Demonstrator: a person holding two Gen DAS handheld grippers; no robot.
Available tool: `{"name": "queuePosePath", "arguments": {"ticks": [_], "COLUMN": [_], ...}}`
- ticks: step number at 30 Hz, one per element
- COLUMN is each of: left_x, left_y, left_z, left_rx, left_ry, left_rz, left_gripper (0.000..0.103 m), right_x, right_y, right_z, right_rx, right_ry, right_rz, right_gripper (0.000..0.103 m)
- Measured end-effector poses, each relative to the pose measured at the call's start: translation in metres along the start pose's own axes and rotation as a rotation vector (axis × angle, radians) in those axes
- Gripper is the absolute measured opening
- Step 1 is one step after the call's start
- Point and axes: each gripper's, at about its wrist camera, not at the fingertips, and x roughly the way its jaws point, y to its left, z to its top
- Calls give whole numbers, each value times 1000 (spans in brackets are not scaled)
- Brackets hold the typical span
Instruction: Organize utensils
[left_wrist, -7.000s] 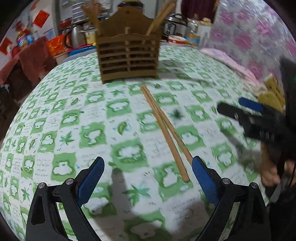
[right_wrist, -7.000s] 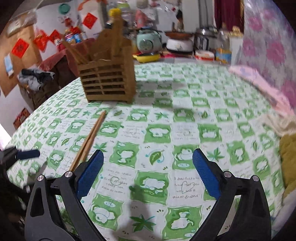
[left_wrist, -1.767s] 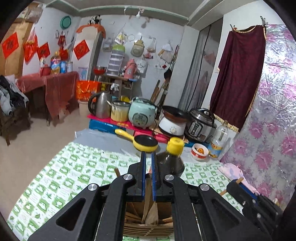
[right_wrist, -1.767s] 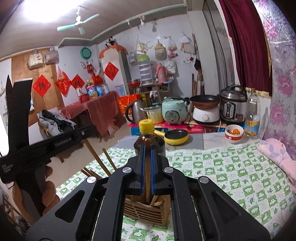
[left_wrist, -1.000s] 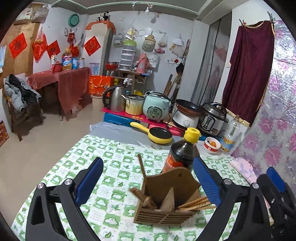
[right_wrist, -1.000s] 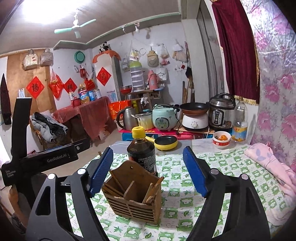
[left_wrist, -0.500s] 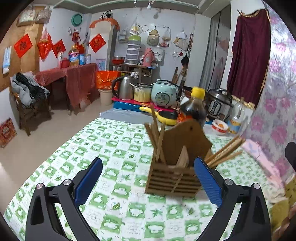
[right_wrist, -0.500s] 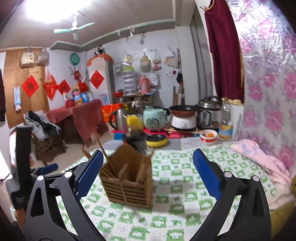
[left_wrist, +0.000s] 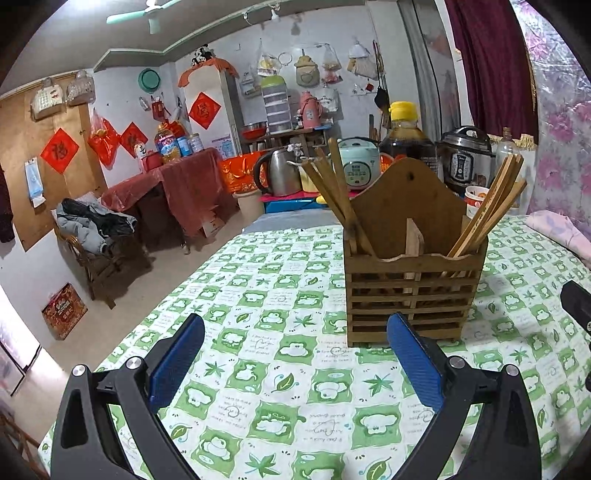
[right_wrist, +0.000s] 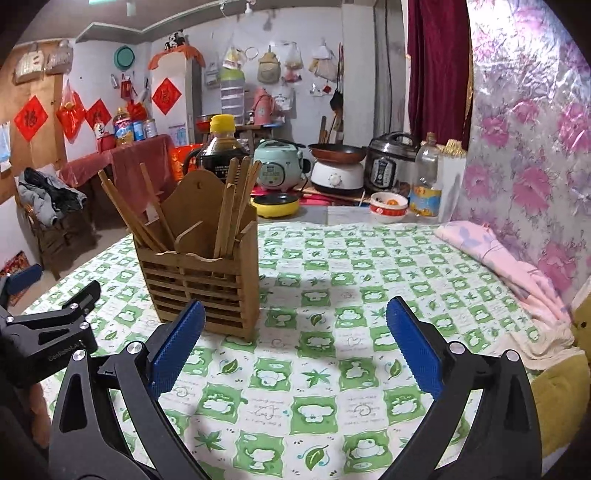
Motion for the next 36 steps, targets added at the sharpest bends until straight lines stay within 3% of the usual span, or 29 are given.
{"name": "queuePosePath", "arguments": {"ticks": [6,11,17,36], "left_x": [-8,-6,-3,-15], "left_y": [11,18,12,7], "left_z": [3,-2,-4,-3], "left_rx": [-54,-93,-69,-51], "left_ry": [-21,35,62,3], "left_rz": [-1,-41,-63,-41], "left_gripper": [97,97,97,97], "right_x": [-8,-6,-6,-13], "right_y": [-5,-3,7,8], "right_z": [-6,-15,-15,-14], "right_rx": [57,53,9,-3], "right_ry": [-14,4,19,13], "right_rz": [11,1,16,10], "right_gripper": [96,96,96,97]}}
